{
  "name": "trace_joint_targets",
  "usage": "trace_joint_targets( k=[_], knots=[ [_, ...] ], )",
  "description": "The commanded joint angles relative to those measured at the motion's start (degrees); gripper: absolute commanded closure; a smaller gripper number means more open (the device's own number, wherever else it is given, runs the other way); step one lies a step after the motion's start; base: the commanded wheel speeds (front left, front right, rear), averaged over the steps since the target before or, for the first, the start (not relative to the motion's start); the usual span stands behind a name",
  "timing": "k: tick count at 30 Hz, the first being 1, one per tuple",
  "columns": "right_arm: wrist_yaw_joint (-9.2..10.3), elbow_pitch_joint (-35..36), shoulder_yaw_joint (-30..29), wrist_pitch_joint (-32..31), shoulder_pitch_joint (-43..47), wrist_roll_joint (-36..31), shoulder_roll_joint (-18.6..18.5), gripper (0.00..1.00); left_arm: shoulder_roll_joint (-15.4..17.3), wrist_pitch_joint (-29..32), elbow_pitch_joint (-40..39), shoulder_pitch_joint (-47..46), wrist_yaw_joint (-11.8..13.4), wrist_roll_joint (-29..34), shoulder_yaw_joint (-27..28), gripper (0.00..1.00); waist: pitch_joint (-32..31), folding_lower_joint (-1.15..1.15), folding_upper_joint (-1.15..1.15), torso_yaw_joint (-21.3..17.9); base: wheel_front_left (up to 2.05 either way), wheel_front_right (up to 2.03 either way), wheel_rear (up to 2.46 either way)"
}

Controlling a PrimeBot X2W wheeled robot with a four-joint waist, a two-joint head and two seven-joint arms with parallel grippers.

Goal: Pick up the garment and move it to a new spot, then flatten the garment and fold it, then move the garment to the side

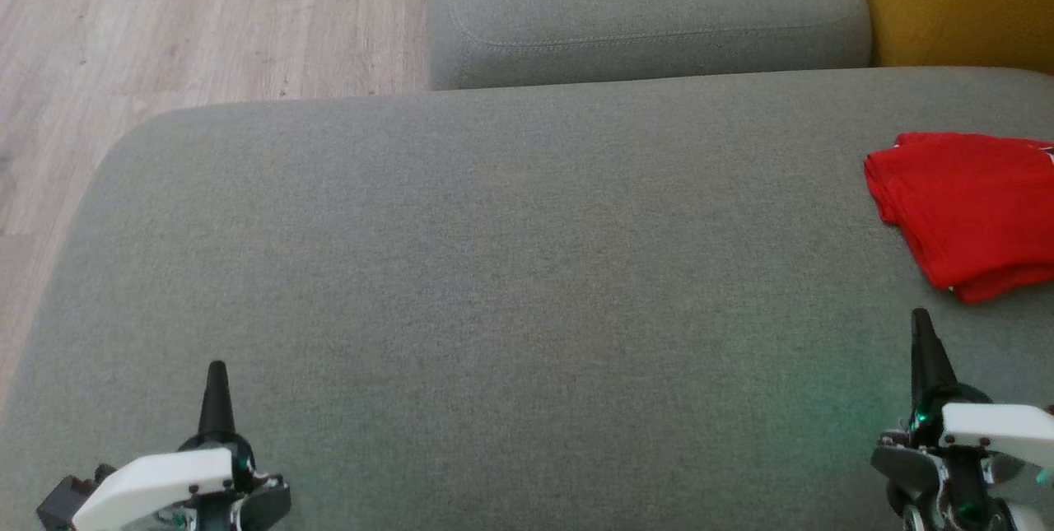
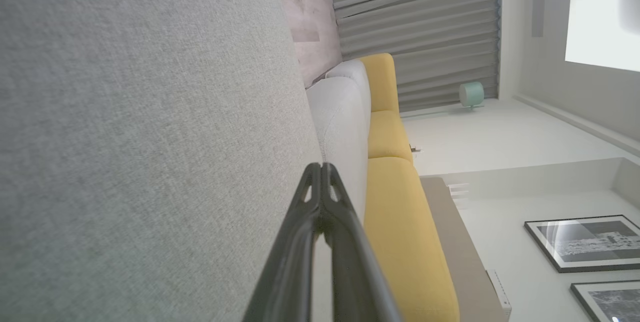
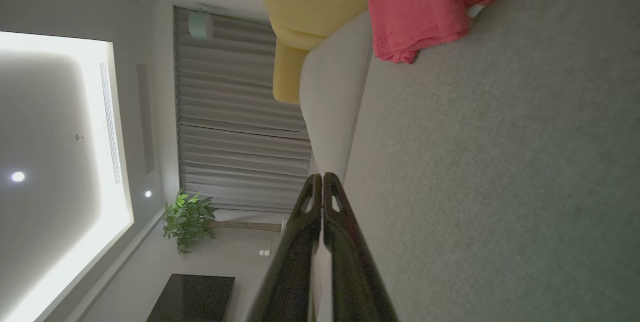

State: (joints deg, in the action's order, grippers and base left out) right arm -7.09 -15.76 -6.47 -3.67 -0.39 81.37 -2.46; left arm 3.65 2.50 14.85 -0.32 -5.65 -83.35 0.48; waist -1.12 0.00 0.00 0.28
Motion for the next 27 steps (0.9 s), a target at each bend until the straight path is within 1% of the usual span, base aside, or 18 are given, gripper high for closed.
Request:
trace_joint_targets(
  k=[1, 13, 27],
  knots=[
    [-0.36, 1.83, 0.7, -0.77, -3.65, 1.99, -0.38, 1.0, 0.59, 0.41, -1.36, -3.48, -0.64, -1.73, 2.45, 1.0, 0.14, 0.0, 0.0, -0.03, 0.0, 0.0, 0.0],
    [-0.4, 1.74, -0.05, -2.76, -5.72, 10.47, -0.42, 1.0, 0.49, 2.51, -0.89, -5.65, -1.79, -9.97, 4.23, 1.0, 1.26, 0.0, 0.0, -0.27, 0.0, 0.0, 0.0],
    [-0.4, 1.74, -0.07, -2.82, -5.79, 10.78, -0.42, 1.0, 0.31, 2.79, -0.86, -5.75, -1.83, -10.06, 4.55, 1.0, 1.3, 0.0, 0.0, -0.28, 0.0, 0.0, 0.0]
  ],
)
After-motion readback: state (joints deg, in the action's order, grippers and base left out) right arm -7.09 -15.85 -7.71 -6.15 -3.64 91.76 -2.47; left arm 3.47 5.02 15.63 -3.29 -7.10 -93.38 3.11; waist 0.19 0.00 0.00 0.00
